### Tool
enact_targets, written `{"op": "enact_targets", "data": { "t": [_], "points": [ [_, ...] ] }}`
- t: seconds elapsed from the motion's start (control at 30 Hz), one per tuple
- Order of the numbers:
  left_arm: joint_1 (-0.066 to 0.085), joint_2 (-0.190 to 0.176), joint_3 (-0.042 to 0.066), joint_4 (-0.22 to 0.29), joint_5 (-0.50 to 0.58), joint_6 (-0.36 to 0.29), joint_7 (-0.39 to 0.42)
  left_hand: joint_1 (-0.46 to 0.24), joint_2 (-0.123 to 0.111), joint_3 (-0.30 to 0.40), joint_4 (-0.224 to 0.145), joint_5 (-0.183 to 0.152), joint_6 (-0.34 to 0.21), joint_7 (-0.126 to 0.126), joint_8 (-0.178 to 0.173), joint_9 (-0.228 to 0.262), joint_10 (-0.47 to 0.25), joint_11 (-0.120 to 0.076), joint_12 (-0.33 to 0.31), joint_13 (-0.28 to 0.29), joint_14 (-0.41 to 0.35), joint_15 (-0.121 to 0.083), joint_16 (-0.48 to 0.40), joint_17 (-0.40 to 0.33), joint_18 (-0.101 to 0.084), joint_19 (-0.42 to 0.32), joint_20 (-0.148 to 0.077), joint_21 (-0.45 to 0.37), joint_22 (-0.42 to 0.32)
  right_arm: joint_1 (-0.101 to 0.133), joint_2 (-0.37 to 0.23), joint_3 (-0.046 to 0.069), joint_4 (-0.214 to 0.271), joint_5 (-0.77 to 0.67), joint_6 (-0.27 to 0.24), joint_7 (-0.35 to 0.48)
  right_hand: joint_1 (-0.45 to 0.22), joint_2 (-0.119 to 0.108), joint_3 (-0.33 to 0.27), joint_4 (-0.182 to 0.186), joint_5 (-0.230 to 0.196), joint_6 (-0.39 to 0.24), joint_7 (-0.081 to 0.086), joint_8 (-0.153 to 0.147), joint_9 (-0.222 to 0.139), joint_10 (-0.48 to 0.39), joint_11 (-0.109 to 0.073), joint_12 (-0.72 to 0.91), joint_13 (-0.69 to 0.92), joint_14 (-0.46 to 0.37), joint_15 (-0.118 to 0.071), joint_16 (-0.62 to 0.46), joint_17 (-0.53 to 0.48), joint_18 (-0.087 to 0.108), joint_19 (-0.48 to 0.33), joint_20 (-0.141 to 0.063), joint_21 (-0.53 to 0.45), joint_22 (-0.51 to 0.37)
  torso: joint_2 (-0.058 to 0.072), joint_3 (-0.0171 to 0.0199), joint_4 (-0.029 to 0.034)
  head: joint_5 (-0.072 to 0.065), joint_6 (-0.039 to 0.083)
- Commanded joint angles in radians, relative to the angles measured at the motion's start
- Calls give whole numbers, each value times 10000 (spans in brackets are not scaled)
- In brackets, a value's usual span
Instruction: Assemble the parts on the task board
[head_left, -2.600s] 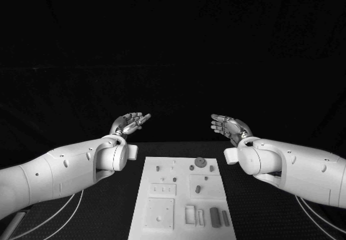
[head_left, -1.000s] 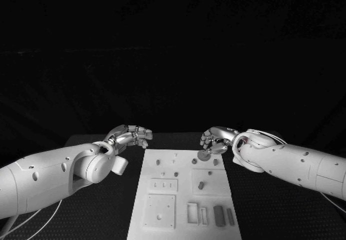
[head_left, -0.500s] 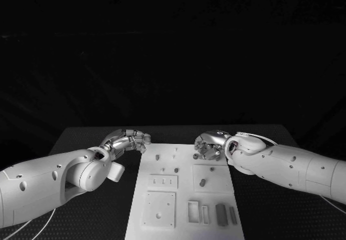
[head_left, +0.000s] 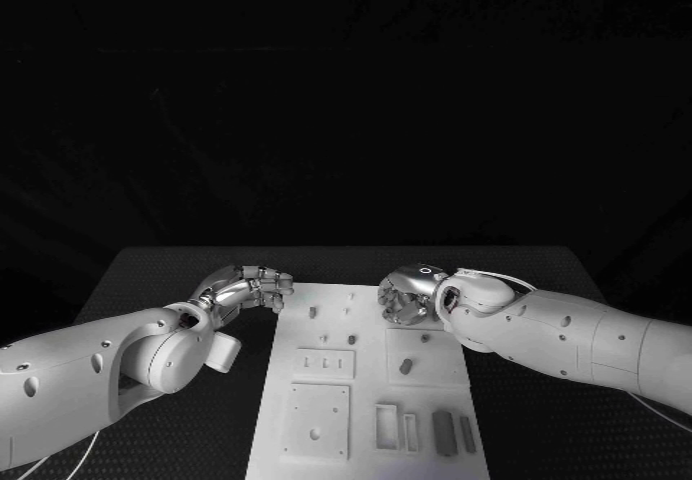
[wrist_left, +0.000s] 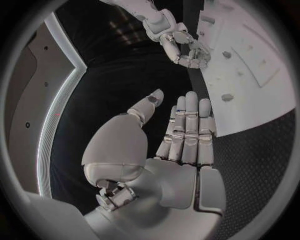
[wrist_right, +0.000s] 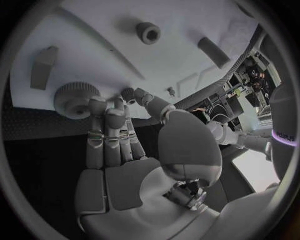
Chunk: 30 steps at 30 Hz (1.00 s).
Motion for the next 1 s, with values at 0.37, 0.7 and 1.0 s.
{"op": "enact_targets", "data": {
  "t": [0.37,0.7,1.0],
  "points": [
    [15,12,10,14,17,181,119,-118,6,30,-12,-29,68,9,-45,21,-46,-6,-64,-9,-88,21,20,-11,174,-57,-4,73,186,-159,194,4,-50,-914,6,-440,-34,-197,304,139,-466,195,-26,-44,72,245,-43,-6,142,-50,-54,195,-136,313,-102,-60,251,231,204,-23,7,82,105],
    [15,-13,1,-16,18,193,76,-128,1,32,-13,-37,67,7,-54,25,-44,-13,-71,-9,-97,23,20,-13,172,-67,-2,78,185,-191,126,4,127,-1516,7,-629,206,-283,477,-14,-526,628,-172,141,248,675,-232,203,563,-51,-237,406,-159,313,-68,-136,569,249,269,4,-19,90,131],
    [15,-14,-13,-46,18,214,51,-129,-1,36,-17,-48,67,5,-59,30,-44,-19,-76,-9,-103,24,21,-14,172,-74,-2,82,185,-220,77,4,292,-2047,-155,-806,762,-244,1069,-189,-522,932,-256,257,390,1010,-380,415,1004,-94,-375,493,-180,313,-141,-131,785,232,308,9,-7,80,152]
  ]
}}
